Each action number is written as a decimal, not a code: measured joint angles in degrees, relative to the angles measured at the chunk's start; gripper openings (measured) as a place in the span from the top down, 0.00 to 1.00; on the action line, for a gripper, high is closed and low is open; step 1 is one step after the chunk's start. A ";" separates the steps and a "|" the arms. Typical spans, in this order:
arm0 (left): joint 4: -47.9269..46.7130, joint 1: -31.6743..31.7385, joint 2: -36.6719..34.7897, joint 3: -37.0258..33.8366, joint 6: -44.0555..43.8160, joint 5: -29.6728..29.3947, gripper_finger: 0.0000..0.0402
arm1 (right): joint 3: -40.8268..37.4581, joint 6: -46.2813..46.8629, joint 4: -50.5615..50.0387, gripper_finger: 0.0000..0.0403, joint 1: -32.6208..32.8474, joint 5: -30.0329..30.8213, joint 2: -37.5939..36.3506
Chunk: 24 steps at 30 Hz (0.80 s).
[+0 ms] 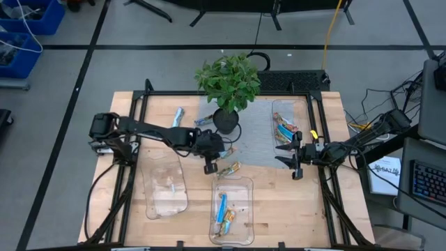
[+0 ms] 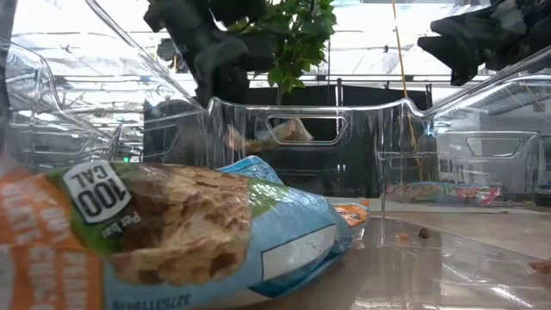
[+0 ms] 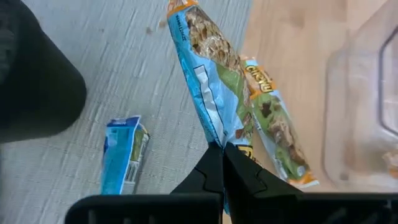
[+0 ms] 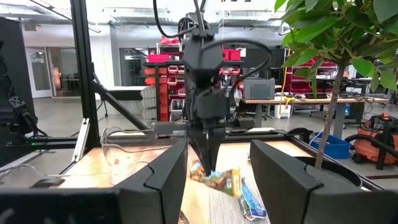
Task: Pick and place Granola Bars by type
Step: Put the top yellow granola bar into the middle transparent bin
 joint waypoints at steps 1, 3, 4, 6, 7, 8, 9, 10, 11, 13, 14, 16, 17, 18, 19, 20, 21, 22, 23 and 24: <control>0.01 -0.13 -0.47 0.00 0.21 -0.13 1.00 | 0.00 0.00 0.00 0.59 0.00 0.01 -0.01; 1.56 -0.66 -1.15 0.05 0.78 -1.71 1.00 | 0.00 0.00 -0.02 0.59 0.00 -0.01 0.00; 2.27 -1.04 -1.36 0.07 0.86 -2.76 1.00 | 0.00 0.00 -0.02 0.59 0.00 -0.01 0.00; 3.51 -2.03 -1.47 0.07 1.05 -4.92 1.00 | 0.00 0.02 -0.15 0.59 0.00 -0.01 -0.02; 4.64 -2.60 -1.47 0.07 1.51 -5.78 1.00 | 0.00 0.02 -0.28 0.59 0.00 -0.01 0.00; 5.35 -3.12 -1.47 0.07 2.08 -6.29 1.00 | 0.00 0.14 -0.32 0.59 0.00 -0.01 0.00; 5.58 -3.61 -1.50 0.07 2.54 -6.50 1.00 | 0.00 0.37 -0.39 0.59 0.00 -0.01 -0.02; 5.88 -4.04 -1.50 0.07 2.81 -6.52 1.00 | 0.01 0.53 -0.47 0.59 0.00 -0.01 -0.02; 6.34 -4.41 -1.50 0.07 2.96 -6.47 1.00 | 0.00 0.57 -0.55 0.59 0.00 -0.01 0.00; 6.51 -5.08 -1.58 0.07 2.89 -6.30 1.00 | 0.00 0.59 -0.64 0.59 0.00 -0.07 -0.02; 6.48 -5.41 -1.71 0.07 2.75 -6.32 1.00 | 0.00 0.59 -0.66 0.59 0.00 -0.10 -0.02; 6.36 -6.05 -2.33 0.07 2.44 -6.29 1.00 | 0.00 0.59 -0.70 0.59 0.00 -0.10 -0.01; 6.40 -6.33 -2.66 0.07 2.12 -6.09 1.00 | 0.00 0.59 -0.70 0.59 0.00 -0.10 -0.02; 6.53 -6.61 -3.05 0.07 1.95 -5.86 1.00 | 0.00 0.59 -0.69 0.59 0.00 -0.11 -0.02; 6.40 -6.91 -3.58 0.07 1.81 -5.71 1.00 | 0.00 0.59 -0.70 0.59 0.00 -0.12 0.00; 5.97 -7.20 -4.18 0.07 1.47 -5.30 1.00 | 0.00 0.59 -0.70 0.59 0.00 -0.12 0.00; 5.87 -7.45 -4.75 0.07 1.10 -5.08 1.00 | 0.00 0.60 -0.69 0.59 0.00 -0.12 -0.02; 6.07 -7.70 -5.41 0.07 0.92 -4.65 1.00 | 0.00 0.59 -0.68 0.59 0.00 -0.13 -0.01; 6.11 -8.00 -6.15 0.07 0.78 -4.35 1.00 | 0.00 0.59 -0.70 0.59 0.00 -0.14 0.00; 6.02 -8.49 -6.87 0.07 0.67 -4.39 1.00 | 0.00 0.60 -0.68 0.59 0.00 -0.14 -0.02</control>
